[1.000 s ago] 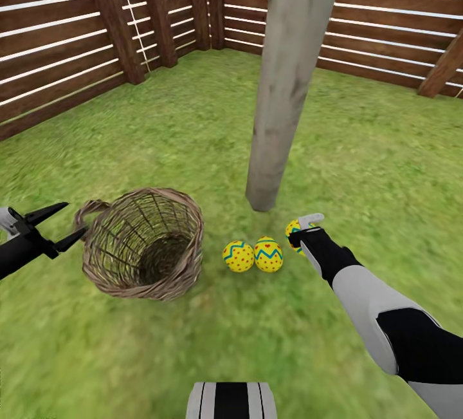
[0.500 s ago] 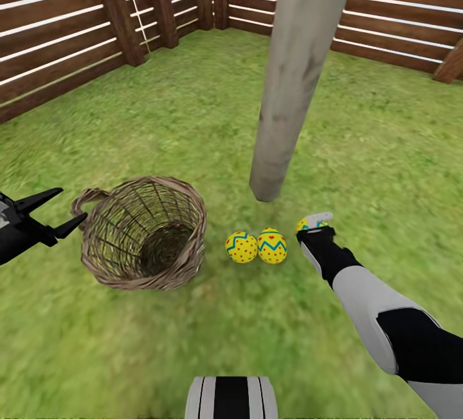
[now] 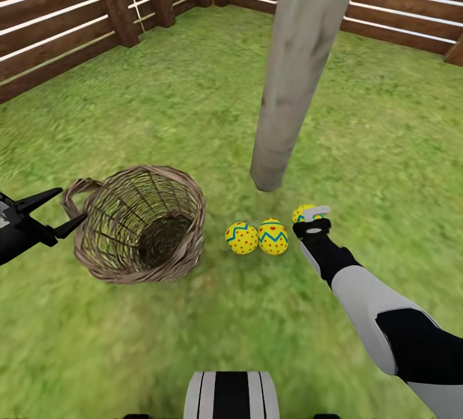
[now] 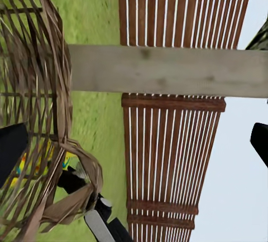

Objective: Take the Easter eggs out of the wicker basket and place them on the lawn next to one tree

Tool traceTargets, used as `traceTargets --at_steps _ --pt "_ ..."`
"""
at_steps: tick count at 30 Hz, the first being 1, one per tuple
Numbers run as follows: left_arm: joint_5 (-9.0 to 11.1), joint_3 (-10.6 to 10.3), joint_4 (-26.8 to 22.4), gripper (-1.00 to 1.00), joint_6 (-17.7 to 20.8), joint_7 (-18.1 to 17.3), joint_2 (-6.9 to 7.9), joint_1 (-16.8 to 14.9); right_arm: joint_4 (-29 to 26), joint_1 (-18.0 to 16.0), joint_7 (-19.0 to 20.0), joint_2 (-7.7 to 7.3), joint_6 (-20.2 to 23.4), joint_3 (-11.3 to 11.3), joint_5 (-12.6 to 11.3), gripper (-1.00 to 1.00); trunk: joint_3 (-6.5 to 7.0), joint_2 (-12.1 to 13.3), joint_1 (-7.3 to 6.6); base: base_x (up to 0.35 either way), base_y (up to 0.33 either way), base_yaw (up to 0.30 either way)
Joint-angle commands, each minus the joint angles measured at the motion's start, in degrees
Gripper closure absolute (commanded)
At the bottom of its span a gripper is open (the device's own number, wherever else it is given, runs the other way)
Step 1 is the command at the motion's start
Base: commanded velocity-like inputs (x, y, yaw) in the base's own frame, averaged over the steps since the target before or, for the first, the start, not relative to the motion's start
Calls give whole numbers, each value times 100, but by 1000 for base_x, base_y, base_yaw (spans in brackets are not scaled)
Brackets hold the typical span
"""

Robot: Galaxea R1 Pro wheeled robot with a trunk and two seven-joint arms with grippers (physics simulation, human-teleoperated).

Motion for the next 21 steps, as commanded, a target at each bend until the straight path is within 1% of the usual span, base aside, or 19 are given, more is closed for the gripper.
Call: traceTargets --at_steps 1,2,3,4,5,10,14,21 --pt "-54 2 4 -100 16 -60 0 -3 17 -2 -16 -2 140 18 45 100 -26 -3 1 0 0 0" --pt "-54 2 4 -100 17 -60 0 -3 29 -2 24 -14 398 11 33 100 -48 -4 4 0 0 0" --pt "-54 2 4 -100 17 -60 0 -3 27 -2 222 -26 630 2 26 100 -70 -6 6 0 0 0" --pt "-54 2 4 -100 18 -60 0 -3 17 -2 563 -33 749 -16 28 100 -92 -7 9 0 0 0" --pt "-54 2 4 -100 18 -60 0 -3 1 -2 696 -34 776 -33 29 100 -115 -8 11 0 0 0" --pt "-54 2 4 -100 16 -60 0 -3 -21 -2 743 -37 764 -52 30 100 -225 -15 24 0 0 0" --pt "-54 2 4 -100 17 -60 0 -3 -26 -2 738 -38 620 -59 30 100 -314 -20 35 0 0 0" --pt "-54 2 4 -100 14 -60 0 -3 -26 -2 743 -43 613 -68 30 100 -469 -30 53 0 0 0"
